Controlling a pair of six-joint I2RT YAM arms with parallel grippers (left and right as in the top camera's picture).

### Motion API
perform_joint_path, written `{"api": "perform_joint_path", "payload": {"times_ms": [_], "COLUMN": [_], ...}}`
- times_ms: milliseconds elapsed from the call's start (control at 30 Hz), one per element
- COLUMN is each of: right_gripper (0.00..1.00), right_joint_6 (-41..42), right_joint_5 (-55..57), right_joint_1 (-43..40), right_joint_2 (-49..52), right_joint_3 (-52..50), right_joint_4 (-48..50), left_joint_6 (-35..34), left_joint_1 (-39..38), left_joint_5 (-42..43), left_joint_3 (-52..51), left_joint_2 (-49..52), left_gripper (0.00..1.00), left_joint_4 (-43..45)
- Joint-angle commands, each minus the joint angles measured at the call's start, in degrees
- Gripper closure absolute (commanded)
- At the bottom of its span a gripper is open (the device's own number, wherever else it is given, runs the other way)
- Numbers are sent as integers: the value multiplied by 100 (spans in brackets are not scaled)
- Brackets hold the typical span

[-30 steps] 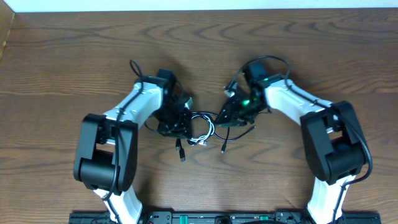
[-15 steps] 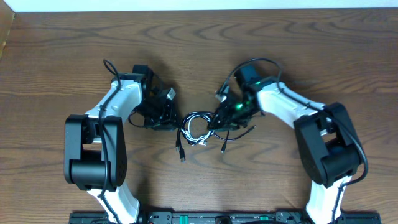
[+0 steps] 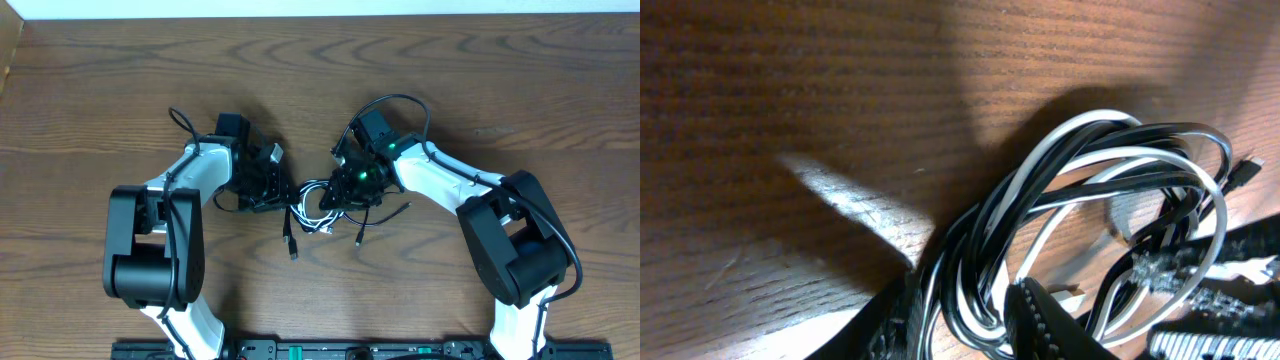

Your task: Untangle cables

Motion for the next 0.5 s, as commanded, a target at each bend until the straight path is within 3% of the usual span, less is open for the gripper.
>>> {"api": "perform_joint_path", "payload": {"times_ms": [0,233,333,400,467], "right_gripper": [72,78,86,97,99], "right_joint_6": [140,186,184,184,177], "right_joint_5": [295,715,756,750,544], "right_joint_1": [7,39,81,87,74], "right_joint_2": [-153,-151,-151,-151,-153], "right_joint_3": [-2,-4,-4,-4,-2], "right_joint_4": [101,131,131,127,127], "left_joint_6": [-72,-74,-74,-72,-72], "left_joint_1": [-13,-13,-13,-13,-13], "left_joint_5": [-66,-66,-66,-66,-66], "left_joint_3": [-173,-328,-420,-452,-461], "left_joint_2": [-46,-46,-46,-46,-46], "left_gripper": [65,66,68,76,85], "left_joint_4": [37,144,179,179,177]}}
